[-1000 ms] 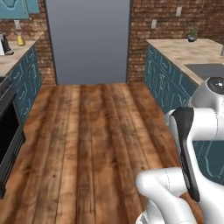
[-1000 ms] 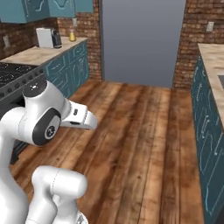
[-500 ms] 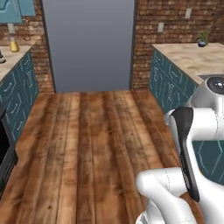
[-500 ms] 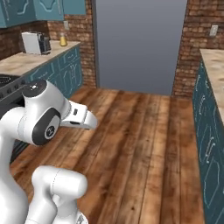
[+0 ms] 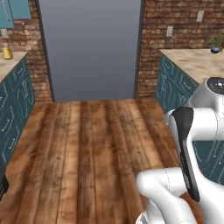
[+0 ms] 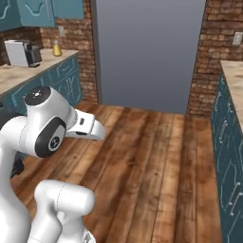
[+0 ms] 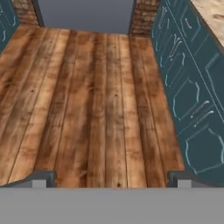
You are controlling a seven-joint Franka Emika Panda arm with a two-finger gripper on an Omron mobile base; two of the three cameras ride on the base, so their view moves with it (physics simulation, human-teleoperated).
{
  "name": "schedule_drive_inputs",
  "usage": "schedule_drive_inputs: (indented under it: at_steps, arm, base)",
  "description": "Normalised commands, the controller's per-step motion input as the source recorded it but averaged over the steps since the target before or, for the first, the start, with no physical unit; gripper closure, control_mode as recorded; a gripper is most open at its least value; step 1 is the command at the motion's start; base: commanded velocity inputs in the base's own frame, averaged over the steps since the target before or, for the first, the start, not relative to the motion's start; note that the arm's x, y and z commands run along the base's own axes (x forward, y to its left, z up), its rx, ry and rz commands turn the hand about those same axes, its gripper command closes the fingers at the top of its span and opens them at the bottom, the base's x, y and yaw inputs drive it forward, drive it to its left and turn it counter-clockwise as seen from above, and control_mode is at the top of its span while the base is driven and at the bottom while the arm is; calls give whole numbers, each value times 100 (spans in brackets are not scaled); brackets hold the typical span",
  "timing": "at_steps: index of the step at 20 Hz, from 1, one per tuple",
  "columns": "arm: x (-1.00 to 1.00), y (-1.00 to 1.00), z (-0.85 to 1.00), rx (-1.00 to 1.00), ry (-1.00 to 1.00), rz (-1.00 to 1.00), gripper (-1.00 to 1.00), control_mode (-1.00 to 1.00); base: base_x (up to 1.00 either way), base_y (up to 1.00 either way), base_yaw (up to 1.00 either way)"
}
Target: There is a tray on the dining counter. Grab the cup, mug, and pitcher and place them on the tray. The pitcher may be placed next to the tray if it cannot fit the tray.
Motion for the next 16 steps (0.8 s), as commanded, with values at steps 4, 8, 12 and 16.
schedule_drive_inputs:
  at_steps: [4, 8, 12, 16]
  arm:
    - [0, 0, 0, 0, 0, 0, -100, 100]
    - [0, 0, 0, 0, 0, 0, -100, 100]
    - [0, 0, 0, 0, 0, 0, -100, 100]
    - [0, 0, 0, 0, 0, 0, -100, 100]
  base:
    - [100, 0, 3]
    - [100, 0, 5]
    - [100, 0, 7]
    - [100, 0, 8]
